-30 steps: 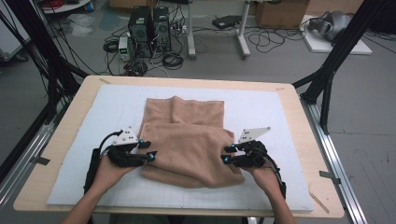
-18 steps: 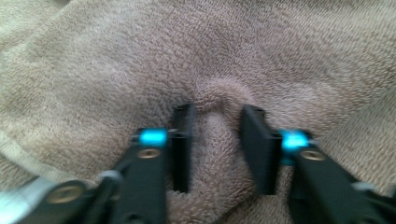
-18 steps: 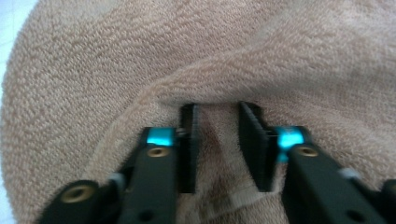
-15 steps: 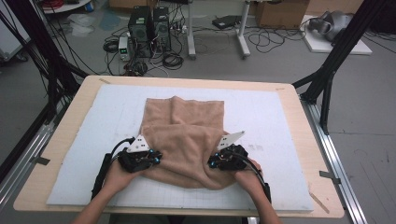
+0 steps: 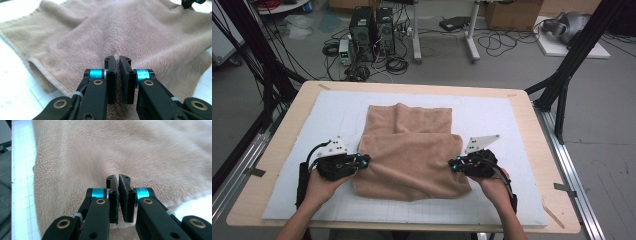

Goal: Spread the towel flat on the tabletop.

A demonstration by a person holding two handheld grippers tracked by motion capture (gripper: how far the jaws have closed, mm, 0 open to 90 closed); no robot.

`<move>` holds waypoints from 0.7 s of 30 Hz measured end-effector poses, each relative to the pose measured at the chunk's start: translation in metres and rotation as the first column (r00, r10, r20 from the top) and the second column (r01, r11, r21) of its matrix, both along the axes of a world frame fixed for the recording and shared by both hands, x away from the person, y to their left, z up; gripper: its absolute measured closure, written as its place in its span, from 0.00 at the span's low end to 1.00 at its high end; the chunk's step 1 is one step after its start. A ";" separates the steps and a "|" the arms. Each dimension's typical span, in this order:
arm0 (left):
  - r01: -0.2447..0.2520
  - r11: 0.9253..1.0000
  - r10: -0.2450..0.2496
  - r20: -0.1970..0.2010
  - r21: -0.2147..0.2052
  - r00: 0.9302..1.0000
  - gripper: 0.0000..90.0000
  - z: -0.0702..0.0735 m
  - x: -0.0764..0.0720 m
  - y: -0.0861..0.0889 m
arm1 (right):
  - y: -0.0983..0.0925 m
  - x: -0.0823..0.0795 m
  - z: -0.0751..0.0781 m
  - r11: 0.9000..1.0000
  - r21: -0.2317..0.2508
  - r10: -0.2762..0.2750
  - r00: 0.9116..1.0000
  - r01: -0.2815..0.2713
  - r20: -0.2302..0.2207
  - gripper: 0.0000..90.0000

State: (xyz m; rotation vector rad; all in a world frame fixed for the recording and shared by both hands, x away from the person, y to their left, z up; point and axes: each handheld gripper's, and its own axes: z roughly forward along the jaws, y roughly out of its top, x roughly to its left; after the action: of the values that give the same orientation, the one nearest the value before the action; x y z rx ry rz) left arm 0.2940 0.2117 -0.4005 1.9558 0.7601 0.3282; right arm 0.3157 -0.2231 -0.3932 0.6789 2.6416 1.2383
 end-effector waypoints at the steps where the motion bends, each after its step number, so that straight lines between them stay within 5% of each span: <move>1: -0.001 1.000 0.001 0.000 -0.003 1.000 0.94 0.002 0.001 -0.001 | -0.003 0.000 0.003 1.000 0.010 -0.007 1.000 0.007 0.001 0.96; 5: -0.032 0.998 0.032 0.017 0.050 0.999 0.94 0.007 0.018 -0.012 | -0.004 0.011 0.008 0.999 -0.009 -0.036 0.999 0.037 0.016 0.96; 10: -0.118 0.991 0.115 0.043 0.068 0.992 0.94 0.013 0.058 -0.023 | -0.003 0.047 0.008 0.991 -0.014 -0.136 0.991 0.136 0.016 0.96; 16: -0.178 0.979 0.181 -0.020 0.094 0.983 0.93 -0.001 0.104 -0.035 | 0.000 0.086 -0.008 0.975 -0.038 -0.220 0.975 0.219 -0.033 0.96; 21: -0.168 0.977 0.176 -0.050 0.132 0.983 0.76 -0.009 0.108 -0.035 | 0.002 0.094 -0.019 0.973 -0.047 -0.230 0.971 0.227 -0.069 0.85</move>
State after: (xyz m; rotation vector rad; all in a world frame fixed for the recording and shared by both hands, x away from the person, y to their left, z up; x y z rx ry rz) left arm 0.4022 0.1764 -0.4095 2.0309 0.9723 0.4317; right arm 0.4102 -0.2213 -0.4127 1.0086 2.5470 1.1145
